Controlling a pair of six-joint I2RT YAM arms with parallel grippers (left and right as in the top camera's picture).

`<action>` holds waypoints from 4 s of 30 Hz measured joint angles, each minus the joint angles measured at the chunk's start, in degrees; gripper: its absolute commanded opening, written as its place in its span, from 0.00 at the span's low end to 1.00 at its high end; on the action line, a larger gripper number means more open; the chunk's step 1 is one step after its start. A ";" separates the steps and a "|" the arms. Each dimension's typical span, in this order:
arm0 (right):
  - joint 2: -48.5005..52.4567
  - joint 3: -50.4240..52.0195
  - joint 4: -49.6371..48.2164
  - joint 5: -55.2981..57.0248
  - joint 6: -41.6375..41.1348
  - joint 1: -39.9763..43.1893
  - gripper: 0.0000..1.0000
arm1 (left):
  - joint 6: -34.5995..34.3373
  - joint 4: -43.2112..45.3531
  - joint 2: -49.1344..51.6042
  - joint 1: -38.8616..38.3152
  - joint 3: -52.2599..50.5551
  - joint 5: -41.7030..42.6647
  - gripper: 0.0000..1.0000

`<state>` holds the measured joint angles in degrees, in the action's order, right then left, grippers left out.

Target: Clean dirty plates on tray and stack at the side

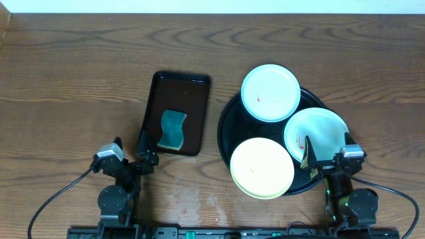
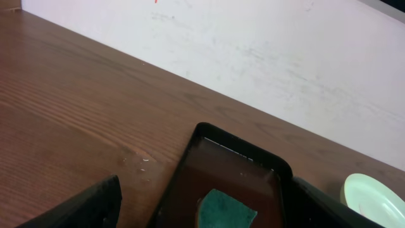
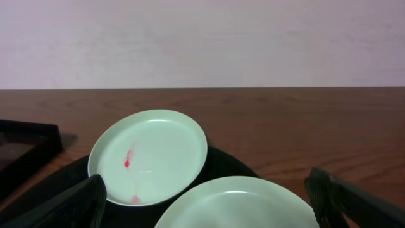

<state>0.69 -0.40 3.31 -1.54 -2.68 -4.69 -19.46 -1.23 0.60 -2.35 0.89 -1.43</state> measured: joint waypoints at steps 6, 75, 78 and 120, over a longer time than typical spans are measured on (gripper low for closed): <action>0.00 0.00 0.42 -0.11 0.00 0.00 0.99 | -0.02 0.00 0.00 0.00 0.00 0.02 0.83; 58.93 -64.54 56.70 -30.99 -3.65 -1.49 0.68 | 3.15 -32.92 101.55 -11.69 59.21 1.64 0.08; 58.93 -64.54 56.65 -30.47 -3.85 -1.49 0.87 | 3.56 -33.70 100.13 -11.69 59.39 1.73 0.53; 75.73 -45.68 56.04 -10.03 -19.26 -15.39 0.45 | 2.97 -46.25 79.97 -11.80 62.90 9.51 0.07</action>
<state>76.42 -46.09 59.35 -11.57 -21.93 -20.08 -16.49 -47.48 80.58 -14.15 63.79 8.08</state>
